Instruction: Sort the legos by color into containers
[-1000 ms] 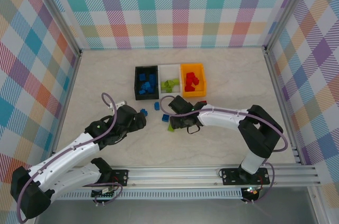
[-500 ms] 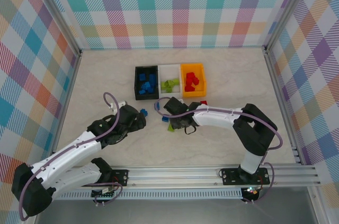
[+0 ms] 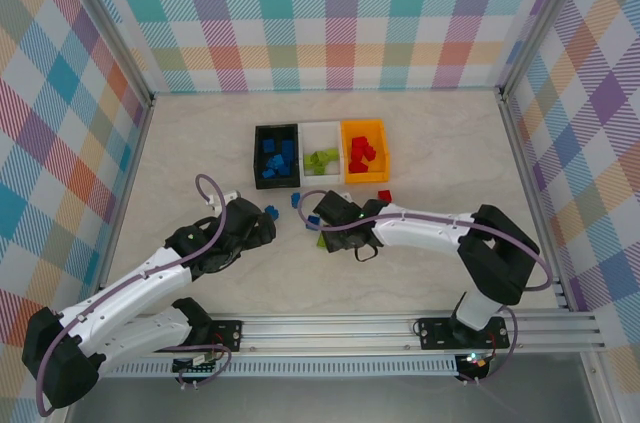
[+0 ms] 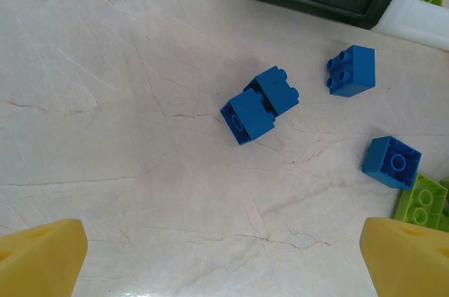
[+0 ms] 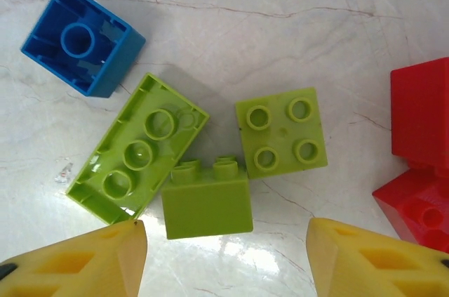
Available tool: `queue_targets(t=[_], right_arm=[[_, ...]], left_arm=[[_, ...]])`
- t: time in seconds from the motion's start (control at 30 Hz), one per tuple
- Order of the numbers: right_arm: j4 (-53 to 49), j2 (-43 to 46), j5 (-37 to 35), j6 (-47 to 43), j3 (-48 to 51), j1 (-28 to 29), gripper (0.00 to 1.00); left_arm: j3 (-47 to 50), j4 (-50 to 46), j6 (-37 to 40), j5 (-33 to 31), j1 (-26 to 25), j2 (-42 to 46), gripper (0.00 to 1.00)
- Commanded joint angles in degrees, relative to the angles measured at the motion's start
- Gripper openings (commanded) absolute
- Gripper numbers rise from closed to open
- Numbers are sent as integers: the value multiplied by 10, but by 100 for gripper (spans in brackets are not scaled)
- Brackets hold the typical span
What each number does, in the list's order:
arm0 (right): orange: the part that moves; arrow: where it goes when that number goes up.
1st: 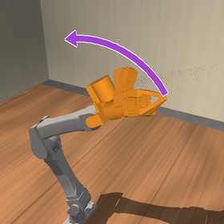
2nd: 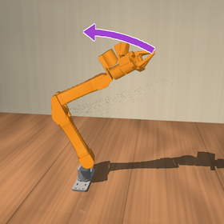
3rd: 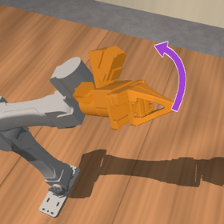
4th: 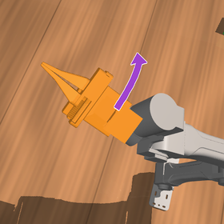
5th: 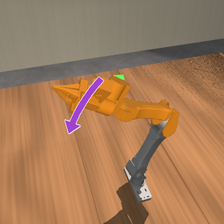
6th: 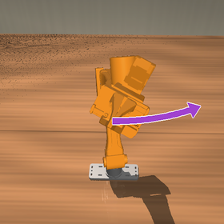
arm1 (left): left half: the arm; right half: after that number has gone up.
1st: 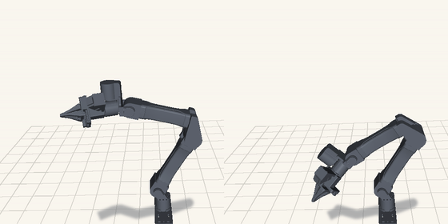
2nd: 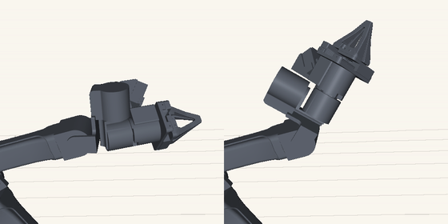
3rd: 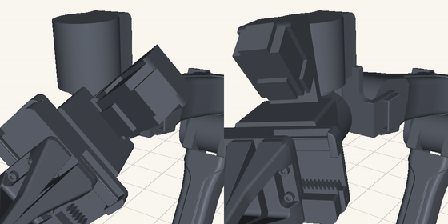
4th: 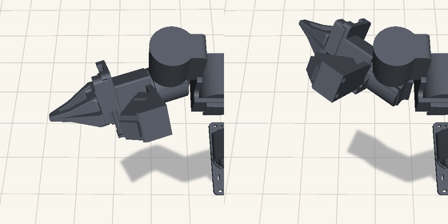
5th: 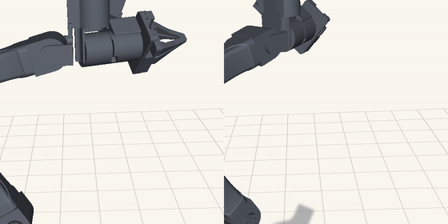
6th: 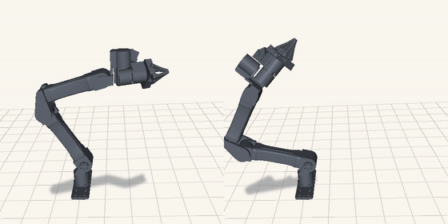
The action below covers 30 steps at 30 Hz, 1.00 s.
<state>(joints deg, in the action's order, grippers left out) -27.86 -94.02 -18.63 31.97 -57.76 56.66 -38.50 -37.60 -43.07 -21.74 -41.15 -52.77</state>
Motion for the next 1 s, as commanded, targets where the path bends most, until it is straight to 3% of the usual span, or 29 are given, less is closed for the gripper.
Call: queue_targets(t=[0.0,0.6,0.83,0.97], right_arm=[[-4,-5,11,18,-2,4,62],[37,-74,27,18,-23,-6,57],[35,-79,24,14,-26,-13,47],[33,-74,20,17,-16,-14,34]], left_arm=[[-10,-19,2,-8,-2,-2,100],[-5,-21,3,-15,-2,-3,100],[-7,-16,4,-9,-3,-12,100],[-7,-15,4,-6,-2,-12,100]])
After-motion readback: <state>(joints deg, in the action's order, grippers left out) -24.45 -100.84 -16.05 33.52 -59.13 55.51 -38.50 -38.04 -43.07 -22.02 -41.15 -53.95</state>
